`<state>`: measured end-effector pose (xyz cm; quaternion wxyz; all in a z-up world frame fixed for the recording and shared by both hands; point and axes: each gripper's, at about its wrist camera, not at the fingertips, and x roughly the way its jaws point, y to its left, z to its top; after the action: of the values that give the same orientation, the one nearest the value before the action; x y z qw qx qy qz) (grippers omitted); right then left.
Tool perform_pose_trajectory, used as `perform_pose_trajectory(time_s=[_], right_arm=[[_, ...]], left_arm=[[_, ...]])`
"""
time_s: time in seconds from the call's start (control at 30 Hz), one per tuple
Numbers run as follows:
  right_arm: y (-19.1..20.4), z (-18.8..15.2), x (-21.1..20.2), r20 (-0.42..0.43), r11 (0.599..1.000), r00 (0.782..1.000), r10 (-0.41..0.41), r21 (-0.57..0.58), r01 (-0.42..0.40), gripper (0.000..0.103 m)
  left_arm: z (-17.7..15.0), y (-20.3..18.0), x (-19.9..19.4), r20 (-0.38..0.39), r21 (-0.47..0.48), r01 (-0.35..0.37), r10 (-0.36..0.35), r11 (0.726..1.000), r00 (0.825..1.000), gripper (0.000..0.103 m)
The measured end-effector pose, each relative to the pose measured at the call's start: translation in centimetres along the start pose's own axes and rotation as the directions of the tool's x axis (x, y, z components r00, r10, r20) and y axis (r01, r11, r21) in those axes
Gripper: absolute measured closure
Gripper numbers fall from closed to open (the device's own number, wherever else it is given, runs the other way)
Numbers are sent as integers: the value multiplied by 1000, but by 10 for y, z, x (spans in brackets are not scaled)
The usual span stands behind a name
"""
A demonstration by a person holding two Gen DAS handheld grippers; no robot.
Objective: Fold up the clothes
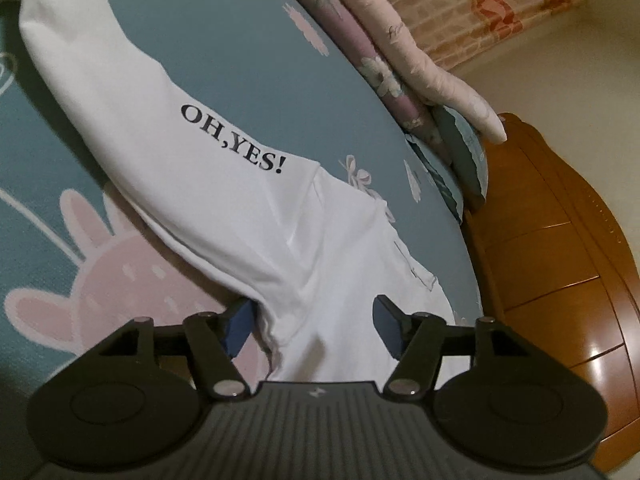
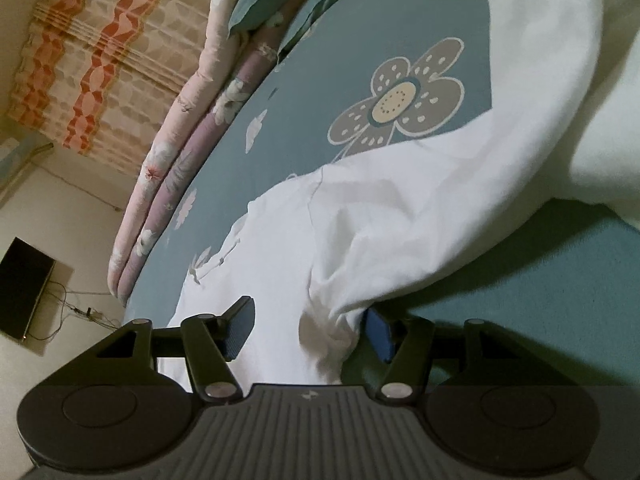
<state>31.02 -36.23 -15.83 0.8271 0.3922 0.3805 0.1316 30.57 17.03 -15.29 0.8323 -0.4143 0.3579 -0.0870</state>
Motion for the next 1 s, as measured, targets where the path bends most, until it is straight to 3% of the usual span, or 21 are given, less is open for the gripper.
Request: perform_pose_trajectory(time_s=[0.03, 0.07, 0.1, 0.3, 0.47, 0.6, 0.73, 0.8, 0.9, 1.0], right_arm=[[1, 1, 1, 8, 1000, 1000, -24, -15, 24, 60], [2, 1, 2, 19, 997, 997, -69, -41, 70, 85], [5, 1, 4, 29, 989, 992, -126, -79, 128, 92], [32, 16, -2, 141, 938, 962, -234, -229, 261, 95], [33, 37, 5, 141, 916, 949, -281, -256, 309, 95], [26, 34, 17, 93, 903, 938, -333, -256, 345, 89], [38, 19, -13, 102, 905, 941, -323, -258, 338, 77], [49, 9, -35, 104, 903, 945, -311, -279, 328, 67], [76, -18, -61, 72, 899, 964, -255, -349, 264, 52], [97, -52, -67, 11, 885, 977, -213, -421, 198, 43]], left_arm=[[-1, -1, 1, 6, 16, -31, 31, 999, 1000, 79], [-2, -2, 2, 10, 36, -66, 66, 997, 998, 97], [-2, -2, 3, 19, 49, -90, 89, 995, 996, 96], [17, -23, -12, 102, 181, -148, 131, 972, 986, 99], [32, -21, -2, 80, 213, -197, 184, 957, 980, 99], [29, -8, 5, 32, 188, -217, 215, 958, 976, 92], [19, -17, -18, 14, 233, -241, 244, 942, 970, 82], [10, -30, -36, 7, 282, -245, 253, 928, 967, 78], [-17, -60, -60, -33, 397, -204, 236, 895, 971, 64], [-57, -95, -67, -88, 533, -130, 207, 836, 974, 61]])
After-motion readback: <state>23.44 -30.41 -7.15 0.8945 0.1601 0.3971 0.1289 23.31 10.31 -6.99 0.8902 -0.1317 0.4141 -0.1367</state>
